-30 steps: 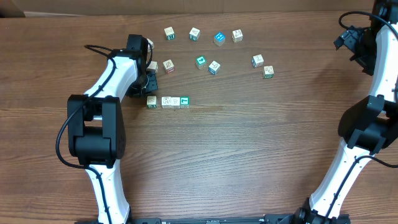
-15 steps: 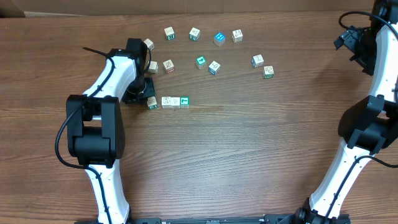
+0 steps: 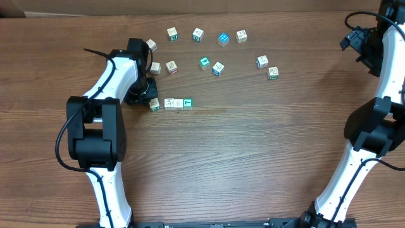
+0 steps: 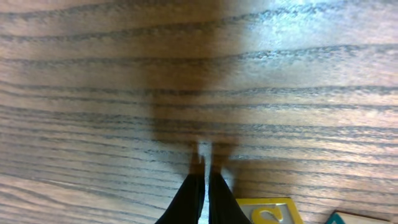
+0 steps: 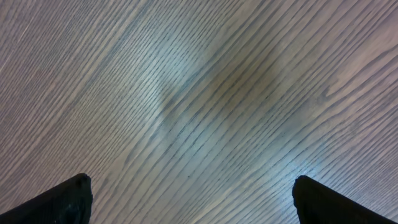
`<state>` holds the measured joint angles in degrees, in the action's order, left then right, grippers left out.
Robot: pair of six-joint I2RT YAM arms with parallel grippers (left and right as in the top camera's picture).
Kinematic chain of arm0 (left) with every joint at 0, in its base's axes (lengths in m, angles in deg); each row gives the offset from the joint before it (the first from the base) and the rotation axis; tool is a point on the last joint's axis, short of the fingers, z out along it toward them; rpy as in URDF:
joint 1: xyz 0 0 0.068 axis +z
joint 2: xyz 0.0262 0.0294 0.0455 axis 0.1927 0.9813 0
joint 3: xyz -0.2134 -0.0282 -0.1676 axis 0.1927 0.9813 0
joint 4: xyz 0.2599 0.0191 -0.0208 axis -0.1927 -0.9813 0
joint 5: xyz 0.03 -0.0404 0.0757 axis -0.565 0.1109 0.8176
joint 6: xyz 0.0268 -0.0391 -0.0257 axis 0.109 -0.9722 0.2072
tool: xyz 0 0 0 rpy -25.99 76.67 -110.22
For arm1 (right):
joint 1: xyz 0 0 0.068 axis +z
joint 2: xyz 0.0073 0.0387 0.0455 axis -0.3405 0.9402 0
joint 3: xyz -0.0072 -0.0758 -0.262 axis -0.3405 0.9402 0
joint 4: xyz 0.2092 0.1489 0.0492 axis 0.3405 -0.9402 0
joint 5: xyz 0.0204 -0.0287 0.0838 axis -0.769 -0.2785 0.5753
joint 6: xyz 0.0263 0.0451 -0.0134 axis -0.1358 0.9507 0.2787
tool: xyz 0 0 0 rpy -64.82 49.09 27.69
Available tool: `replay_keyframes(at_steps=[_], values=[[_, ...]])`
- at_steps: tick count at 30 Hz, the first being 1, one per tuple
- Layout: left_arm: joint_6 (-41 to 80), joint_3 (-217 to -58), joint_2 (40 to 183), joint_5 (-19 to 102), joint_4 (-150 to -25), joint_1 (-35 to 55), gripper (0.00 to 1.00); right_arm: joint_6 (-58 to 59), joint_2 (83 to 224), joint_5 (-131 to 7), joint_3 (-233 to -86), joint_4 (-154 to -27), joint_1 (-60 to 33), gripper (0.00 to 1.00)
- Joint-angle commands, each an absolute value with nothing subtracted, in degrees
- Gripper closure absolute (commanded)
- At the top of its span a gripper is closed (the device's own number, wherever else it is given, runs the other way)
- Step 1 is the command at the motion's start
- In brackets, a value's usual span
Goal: Form a horizontal line
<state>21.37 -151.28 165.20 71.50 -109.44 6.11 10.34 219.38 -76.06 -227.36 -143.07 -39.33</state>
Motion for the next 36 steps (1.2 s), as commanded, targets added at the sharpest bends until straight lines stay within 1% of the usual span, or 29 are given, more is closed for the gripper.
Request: replay_keyframes(at_steps=[1,15,30,36], values=[[21.5,-150.6,166.5,69.2,-108.4,6.0,0.96,10.1,218.4,-76.2,-227.2,-143.0,-39.5,0.00],[21.5,-150.6,166.5,68.9,-107.7,3.6,0.96,10.1,218.4,-76.2,-227.2,-143.0,-39.5,0.00],[21.4,-150.6,166.5,69.0,-109.6,3.4,0.96,10.1,218.4,-76.2,-227.2,-143.0,-39.5,0.00],[21.4,-150.6,166.5,70.8,-107.5,3.4,0.96,10.1,218.4,-76.2,-227.2,-143.0,-39.5,0.00]])
